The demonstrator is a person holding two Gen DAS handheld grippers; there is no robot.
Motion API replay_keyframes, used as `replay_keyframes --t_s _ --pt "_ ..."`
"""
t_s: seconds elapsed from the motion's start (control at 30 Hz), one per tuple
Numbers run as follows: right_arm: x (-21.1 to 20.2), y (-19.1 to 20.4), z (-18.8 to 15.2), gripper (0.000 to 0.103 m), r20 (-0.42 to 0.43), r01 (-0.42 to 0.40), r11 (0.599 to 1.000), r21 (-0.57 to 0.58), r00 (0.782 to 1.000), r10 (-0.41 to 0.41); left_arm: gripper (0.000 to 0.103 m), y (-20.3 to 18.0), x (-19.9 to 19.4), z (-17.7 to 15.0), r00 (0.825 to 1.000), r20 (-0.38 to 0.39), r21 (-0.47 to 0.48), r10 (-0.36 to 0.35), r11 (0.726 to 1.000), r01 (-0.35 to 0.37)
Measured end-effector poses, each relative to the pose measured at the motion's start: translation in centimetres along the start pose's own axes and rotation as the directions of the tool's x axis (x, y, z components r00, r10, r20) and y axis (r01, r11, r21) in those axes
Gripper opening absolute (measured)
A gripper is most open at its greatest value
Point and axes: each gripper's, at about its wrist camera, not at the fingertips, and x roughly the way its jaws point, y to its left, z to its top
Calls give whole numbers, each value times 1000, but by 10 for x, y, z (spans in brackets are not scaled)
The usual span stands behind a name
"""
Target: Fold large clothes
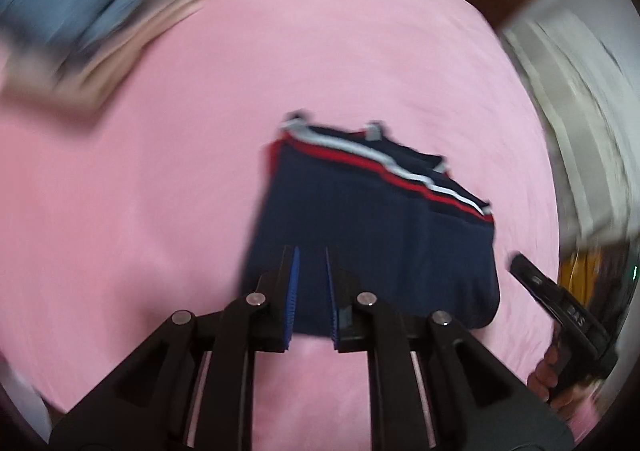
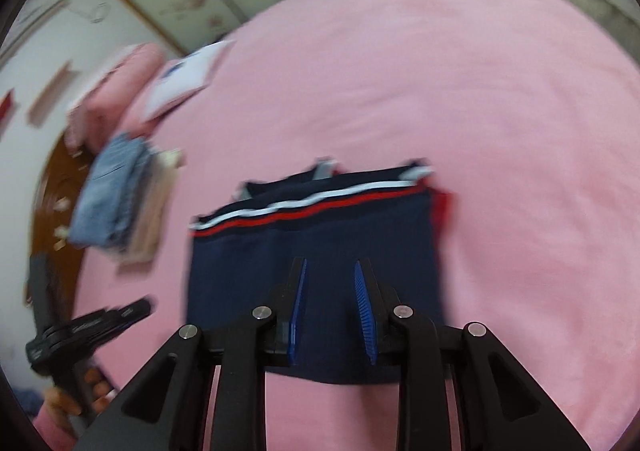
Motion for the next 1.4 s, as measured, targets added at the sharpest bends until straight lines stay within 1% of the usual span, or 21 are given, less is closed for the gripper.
replay_keyframes --t_s 0.07,0.1,0.17,0.23,0.4,0.5,0.57,0.6,0.73,0.83,0.93,0.97,1.0,1.03,1.07,1.1,1.17,1.2,1.27,1.33,1.4 --pt "15 15 3 24 -30 -31 999 -20 999 30 10 -24 15 9 1000 -19 99 14 995 -12" --pt "23 21 4 20 -38 -43 999 -33 998 42 10 -31 26 14 998 -56 126 25 992 -18" --pt "41 29 7 15 -42 -50 998 -45 998 48 10 -47 53 27 992 -124 117 25 993 -10" --pt "65 30 12 14 -66 -51 998 -38 997 49 10 -55 74 34 990 -137 96 -13 995 26" --pt "110 22 22 11 -107 -49 999 -23 993 47 3 -76 127 43 980 -198 138 20 990 8" --pt "126 14 21 8 -122 -33 998 -57 992 26 1 -74 143 40 978 -194 165 71 986 -39" --pt "130 8 21 1 -126 -16 995 -102 992 3 1 -67 146 38 982 -179 148 55 989 -28" --pt "132 3 20 1 -125 -15 994 -109 992 1 1 -62 145 38 984 -173 132 49 991 -26" --pt "134 -24 25 0 -98 -13 999 -50 995 8 1 -49 137 40 986 -156 112 60 993 -42" --pt "123 -43 23 0 -73 55 998 -44 996 -58 1 -41 132 42 988 -150 99 47 995 -32" --pt "107 -49 21 0 -36 157 982 -104 986 -162 1 -34 125 43 989 -138 46 52 998 -46" --pt "103 -48 21 0 -26 198 972 -125 979 -203 1 -35 119 43 987 -120 39 103 994 -99" --pt "98 -47 21 0 -14 241 962 -131 969 -245 1 -35 113 43 979 -106 39 177 984 -173" --pt "91 -44 19 0 1 278 952 -127 960 -280 1 -36 108 41 976 -102 34 192 981 -190" --pt "83 -42 19 0 19 309 944 -116 951 -309 1 -36 104 40 979 -107 23 172 985 -170" --pt "75 -39 18 0 31 315 943 -103 949 -314 1 -36 99 36 984 -131 5 120 993 -121" --pt "65 -32 15 0 18 248 966 -78 969 -247 1 -41 95 25 983 -183 -5 25 1000 -26" --pt "61 -26 12 0 -7 168 984 -60 986 -169 1 -45 94 17 978 -208 -7 -18 1000 16" --pt "60 -15 4 0 -56 12 1000 -23 998 -13 1 -44 89 0 966 -247 -24 -79 997 75" --pt "67 -9 -11 0 -125 -124 991 41 984 129 1 -49 93 -16 949 -291 -50 -120 993 110" --pt "84 -3 -31 0 -207 -179 977 113 958 200 1 -45 98 -35 936 -332 -67 -117 993 100"
